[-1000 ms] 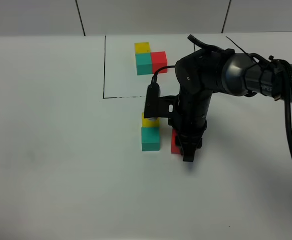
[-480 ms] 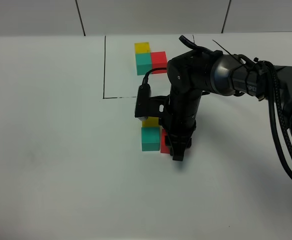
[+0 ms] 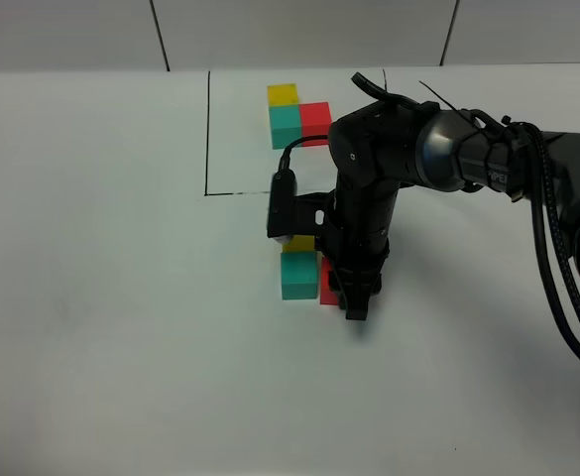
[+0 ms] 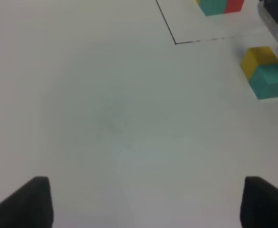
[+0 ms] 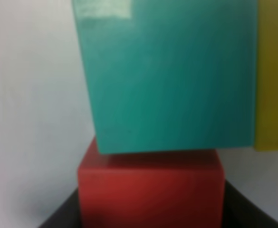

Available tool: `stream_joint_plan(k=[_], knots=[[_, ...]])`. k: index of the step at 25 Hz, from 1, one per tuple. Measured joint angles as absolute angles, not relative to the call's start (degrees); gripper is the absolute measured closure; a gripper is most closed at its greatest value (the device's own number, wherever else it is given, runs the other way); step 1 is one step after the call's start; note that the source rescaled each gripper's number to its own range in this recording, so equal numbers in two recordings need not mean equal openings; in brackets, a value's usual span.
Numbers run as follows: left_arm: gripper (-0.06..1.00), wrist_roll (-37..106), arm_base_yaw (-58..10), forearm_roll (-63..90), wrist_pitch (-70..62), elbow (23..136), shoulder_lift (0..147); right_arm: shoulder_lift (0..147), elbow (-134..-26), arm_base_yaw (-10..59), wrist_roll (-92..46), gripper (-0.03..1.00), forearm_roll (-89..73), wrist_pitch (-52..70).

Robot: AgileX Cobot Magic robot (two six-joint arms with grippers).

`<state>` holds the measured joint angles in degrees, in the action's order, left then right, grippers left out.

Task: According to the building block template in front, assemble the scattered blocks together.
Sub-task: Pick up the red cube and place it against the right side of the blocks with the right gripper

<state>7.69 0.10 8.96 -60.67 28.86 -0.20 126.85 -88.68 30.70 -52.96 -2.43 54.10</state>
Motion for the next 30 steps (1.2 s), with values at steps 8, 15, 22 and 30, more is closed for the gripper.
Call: stream_joint_plan(k=[8, 15, 22, 30], knots=[[0.05, 7.69, 0.10, 8.96, -60.67, 28.86, -0.20, 126.85, -88.68, 30.70, -53.20, 0.95, -2.31, 53.97], [0.05, 7.69, 0.10, 8.96, -60.67, 28.86, -0.20, 126.85, -88.68, 30.70, -53.20, 0.95, -2.31, 53.45], [0.04, 7.69, 0.10, 8.96, -60.67, 28.86, -0.20, 126.85, -88.68, 30.70, -53.37, 0.95, -2.31, 52.53], [0.04, 7.69, 0.10, 8.96, -60.67, 28.86, -0.20, 126.85, -88.68, 30.70, -53.46, 0.95, -2.29, 52.24]])
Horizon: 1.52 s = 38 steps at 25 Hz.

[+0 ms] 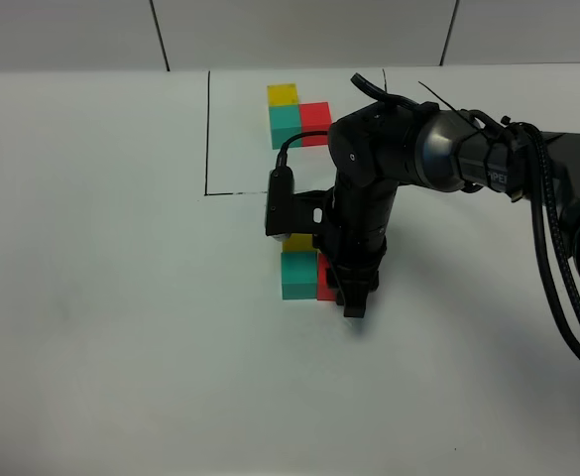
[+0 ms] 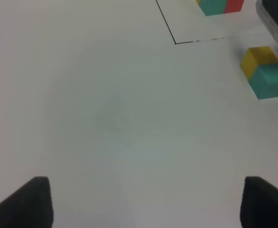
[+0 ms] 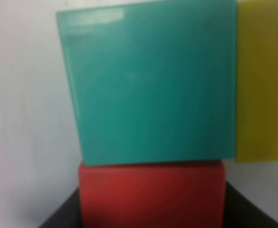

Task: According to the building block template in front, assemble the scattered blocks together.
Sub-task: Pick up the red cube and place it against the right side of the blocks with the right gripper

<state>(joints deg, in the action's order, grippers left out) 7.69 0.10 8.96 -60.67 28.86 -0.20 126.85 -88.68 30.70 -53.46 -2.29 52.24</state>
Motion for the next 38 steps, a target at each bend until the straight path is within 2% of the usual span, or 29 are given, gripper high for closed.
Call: stream_joint_plan(k=[38], knots=[[0.04, 7.69, 0.10, 8.96, -60.67, 28.86, -0.20, 126.92, -88.68, 30.65, -57.00, 0.95, -5.35, 50.15]])
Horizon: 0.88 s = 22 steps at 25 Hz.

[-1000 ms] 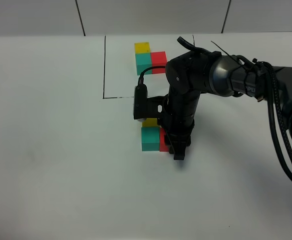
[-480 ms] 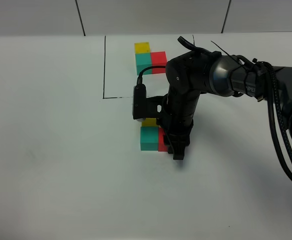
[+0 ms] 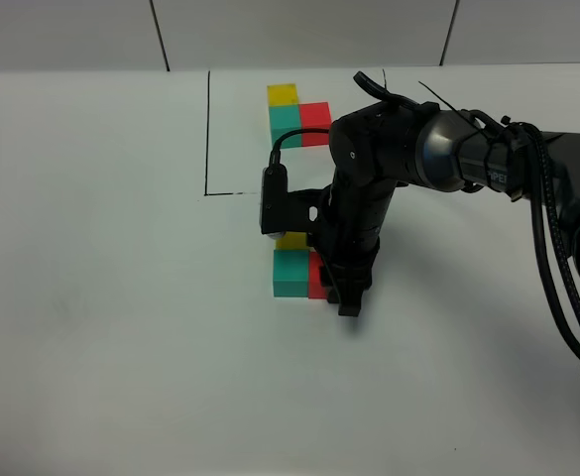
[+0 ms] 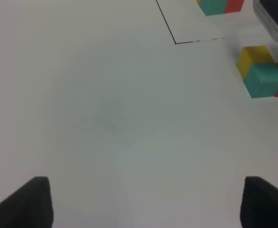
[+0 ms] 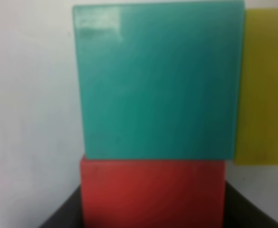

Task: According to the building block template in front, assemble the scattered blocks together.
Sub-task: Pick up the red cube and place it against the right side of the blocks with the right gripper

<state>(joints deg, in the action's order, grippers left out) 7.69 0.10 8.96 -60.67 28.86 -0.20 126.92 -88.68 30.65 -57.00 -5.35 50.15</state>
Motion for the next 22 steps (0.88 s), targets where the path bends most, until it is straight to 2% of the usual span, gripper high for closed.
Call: stream_joint_plan(k=[22], knots=[[0.04, 7.74, 0.10, 8.96, -60.67, 28.86, -0.20, 126.93, -88.68, 30.65, -59.44, 0.95, -5.22, 49.99]])
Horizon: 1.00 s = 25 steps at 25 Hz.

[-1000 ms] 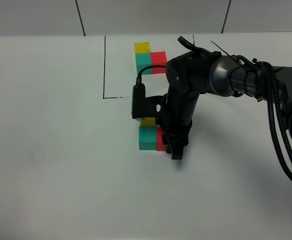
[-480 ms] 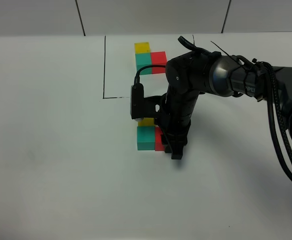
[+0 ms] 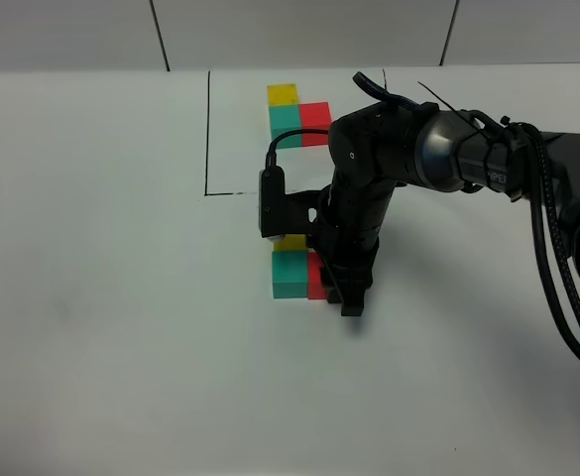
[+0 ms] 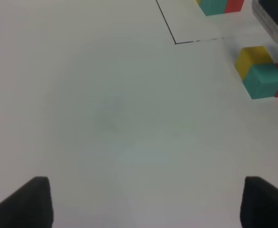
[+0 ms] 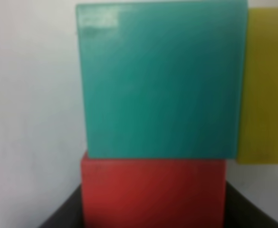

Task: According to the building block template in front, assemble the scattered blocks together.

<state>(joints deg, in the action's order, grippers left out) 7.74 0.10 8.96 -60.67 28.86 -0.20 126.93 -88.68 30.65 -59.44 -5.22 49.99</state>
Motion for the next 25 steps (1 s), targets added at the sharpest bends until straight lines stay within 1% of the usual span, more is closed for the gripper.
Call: stream_joint_plan(k=[6, 9, 19, 22, 25], knots=[[0.04, 7.74, 0.10, 8.96, -60.67, 28.86, -0.20, 126.93, -88.68, 30.65, -59.44, 0.95, -5.22, 49.99], [0.04, 7.74, 0.10, 8.96, -60.67, 28.86, -0.20, 127.07, -88.68, 30.65, -59.44, 0.88, -5.15, 50.05], [0.04, 7.69, 0.10, 8.96, -60.67, 28.86, -0.20, 124.96, -88.68, 30.70, -57.61, 0.31, -3.53, 53.28], [0.04, 7.69, 0.10, 8.96, -60.67, 28.86, -0.20, 122.03, -88.68, 30.30, -53.61, 0.19, -2.34, 55.12], [0.04, 7.69, 0.10, 8.96, -60.67, 28.86, -0.20, 119.48, -88.68, 28.26, -47.97, 0.13, -2.41, 59.83]])
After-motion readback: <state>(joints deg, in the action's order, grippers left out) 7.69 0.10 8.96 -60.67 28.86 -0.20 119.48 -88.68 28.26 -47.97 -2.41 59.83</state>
